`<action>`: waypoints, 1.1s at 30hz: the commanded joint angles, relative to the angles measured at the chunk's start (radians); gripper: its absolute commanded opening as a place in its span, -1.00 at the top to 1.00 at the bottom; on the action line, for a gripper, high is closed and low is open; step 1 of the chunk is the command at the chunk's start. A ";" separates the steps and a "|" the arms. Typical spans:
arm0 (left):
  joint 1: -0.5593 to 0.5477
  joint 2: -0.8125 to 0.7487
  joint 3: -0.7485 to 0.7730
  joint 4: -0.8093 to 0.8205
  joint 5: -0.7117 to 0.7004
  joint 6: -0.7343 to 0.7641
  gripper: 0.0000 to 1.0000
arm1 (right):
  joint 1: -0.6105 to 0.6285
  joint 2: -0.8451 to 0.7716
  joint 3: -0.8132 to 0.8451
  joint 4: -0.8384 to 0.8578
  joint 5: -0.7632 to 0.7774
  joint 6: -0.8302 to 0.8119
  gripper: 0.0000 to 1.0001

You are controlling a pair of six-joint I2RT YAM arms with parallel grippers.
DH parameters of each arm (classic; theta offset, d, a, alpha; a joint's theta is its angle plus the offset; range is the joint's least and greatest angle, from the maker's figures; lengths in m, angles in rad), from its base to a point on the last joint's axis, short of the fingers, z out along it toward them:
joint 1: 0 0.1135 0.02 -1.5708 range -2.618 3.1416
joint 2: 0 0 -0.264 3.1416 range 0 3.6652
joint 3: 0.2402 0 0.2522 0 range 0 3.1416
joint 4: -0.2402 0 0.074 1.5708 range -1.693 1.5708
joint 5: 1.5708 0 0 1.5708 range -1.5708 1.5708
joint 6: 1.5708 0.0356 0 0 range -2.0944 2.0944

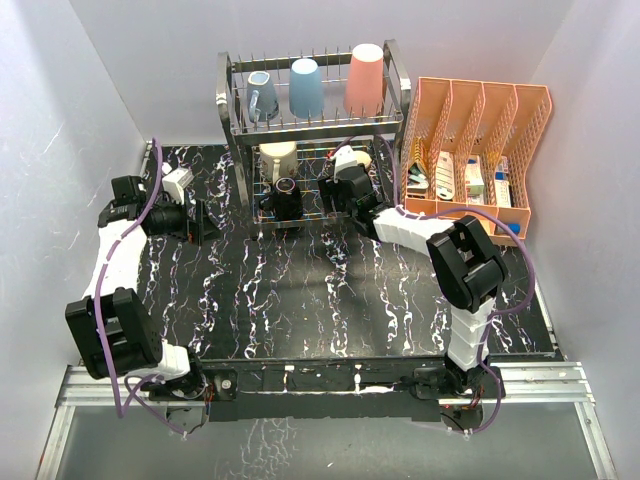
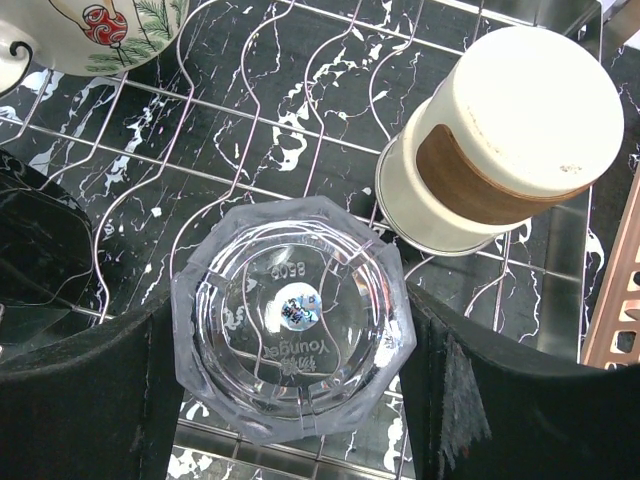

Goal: Unload the cups from the dish rack

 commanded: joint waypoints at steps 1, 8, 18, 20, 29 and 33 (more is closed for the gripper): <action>0.001 -0.074 0.008 -0.024 0.051 0.045 -0.95 | 0.003 -0.070 0.020 0.001 0.009 0.002 0.38; -0.005 -0.107 -0.013 -0.033 0.132 0.106 -0.95 | 0.003 -0.239 -0.081 0.038 -0.006 0.096 0.66; -0.105 -0.175 -0.033 -0.109 0.108 0.271 -0.94 | 0.046 -0.441 -0.249 0.040 -0.018 0.288 0.69; -0.119 -0.194 -0.043 -0.113 0.101 0.309 -0.94 | 0.056 -0.494 -0.280 0.028 -0.044 0.363 0.69; -0.206 -0.274 -0.119 -0.045 0.088 0.417 -0.94 | 0.158 -0.616 -0.392 -0.018 -0.164 0.778 0.73; -0.244 -0.322 -0.168 0.005 0.154 0.440 -0.94 | 0.181 -0.618 -0.438 0.053 -0.273 0.979 0.77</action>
